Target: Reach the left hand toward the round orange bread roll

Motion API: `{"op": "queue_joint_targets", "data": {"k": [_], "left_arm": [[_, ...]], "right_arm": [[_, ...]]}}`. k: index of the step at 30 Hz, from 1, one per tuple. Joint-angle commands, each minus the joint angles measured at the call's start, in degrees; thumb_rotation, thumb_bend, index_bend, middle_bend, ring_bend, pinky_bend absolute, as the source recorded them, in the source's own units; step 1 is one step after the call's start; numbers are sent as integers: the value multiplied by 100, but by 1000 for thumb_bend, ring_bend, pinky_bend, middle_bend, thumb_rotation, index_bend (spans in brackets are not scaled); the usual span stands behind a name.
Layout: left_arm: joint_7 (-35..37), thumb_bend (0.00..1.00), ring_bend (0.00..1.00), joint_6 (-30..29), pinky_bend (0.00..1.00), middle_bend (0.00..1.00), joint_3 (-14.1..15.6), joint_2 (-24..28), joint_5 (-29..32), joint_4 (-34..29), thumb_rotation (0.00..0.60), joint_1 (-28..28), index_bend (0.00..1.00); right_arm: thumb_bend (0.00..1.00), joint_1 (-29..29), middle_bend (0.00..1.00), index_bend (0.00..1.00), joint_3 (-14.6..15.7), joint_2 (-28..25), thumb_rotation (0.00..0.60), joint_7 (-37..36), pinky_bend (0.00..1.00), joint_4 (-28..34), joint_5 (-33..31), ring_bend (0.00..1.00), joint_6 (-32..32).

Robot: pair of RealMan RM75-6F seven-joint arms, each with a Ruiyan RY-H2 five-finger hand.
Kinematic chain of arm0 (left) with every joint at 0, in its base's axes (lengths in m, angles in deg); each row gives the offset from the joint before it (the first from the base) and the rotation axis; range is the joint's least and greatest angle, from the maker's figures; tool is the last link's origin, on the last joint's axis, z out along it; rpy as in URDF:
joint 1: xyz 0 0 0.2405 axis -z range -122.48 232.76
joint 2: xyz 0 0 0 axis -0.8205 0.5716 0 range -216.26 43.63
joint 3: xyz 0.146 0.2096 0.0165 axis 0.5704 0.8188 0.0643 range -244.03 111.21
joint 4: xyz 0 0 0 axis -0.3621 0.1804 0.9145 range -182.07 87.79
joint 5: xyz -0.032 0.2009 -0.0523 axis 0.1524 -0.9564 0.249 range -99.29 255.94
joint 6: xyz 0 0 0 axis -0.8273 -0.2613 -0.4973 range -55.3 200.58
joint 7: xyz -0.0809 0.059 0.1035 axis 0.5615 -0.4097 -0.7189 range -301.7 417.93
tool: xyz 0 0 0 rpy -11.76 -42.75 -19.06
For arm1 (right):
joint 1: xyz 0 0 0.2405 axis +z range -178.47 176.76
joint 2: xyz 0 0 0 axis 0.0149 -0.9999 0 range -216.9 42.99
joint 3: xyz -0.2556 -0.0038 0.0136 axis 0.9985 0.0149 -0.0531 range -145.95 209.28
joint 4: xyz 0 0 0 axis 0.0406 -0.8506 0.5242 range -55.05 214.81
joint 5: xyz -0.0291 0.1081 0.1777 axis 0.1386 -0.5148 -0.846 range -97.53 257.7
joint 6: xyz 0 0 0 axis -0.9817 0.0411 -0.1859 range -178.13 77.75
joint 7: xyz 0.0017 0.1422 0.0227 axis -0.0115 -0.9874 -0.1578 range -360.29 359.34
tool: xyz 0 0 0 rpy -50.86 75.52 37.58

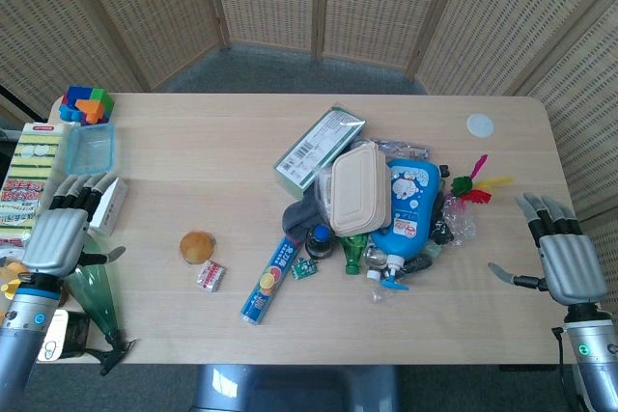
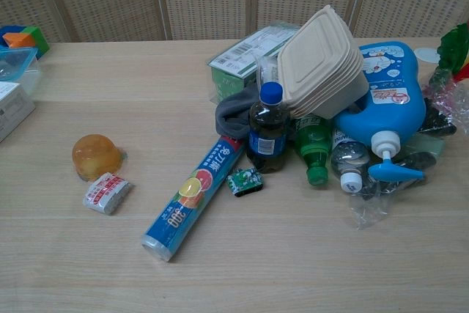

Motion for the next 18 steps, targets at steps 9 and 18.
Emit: {"op": "queue_joint_targets", "data": {"k": [9,18], "left_arm": [[72,78,0,121,0,4,48,75,23,-4,578,1,0],[134,79,0,203,0,2,79,97,-37,34,579,25,0]], "right_arm": [[146,-29,0,0,15,-17,319,-5,0,51,66,0,70],[144,-100,0,0,28,-93,314,46,0,151,80,0,170]]}}
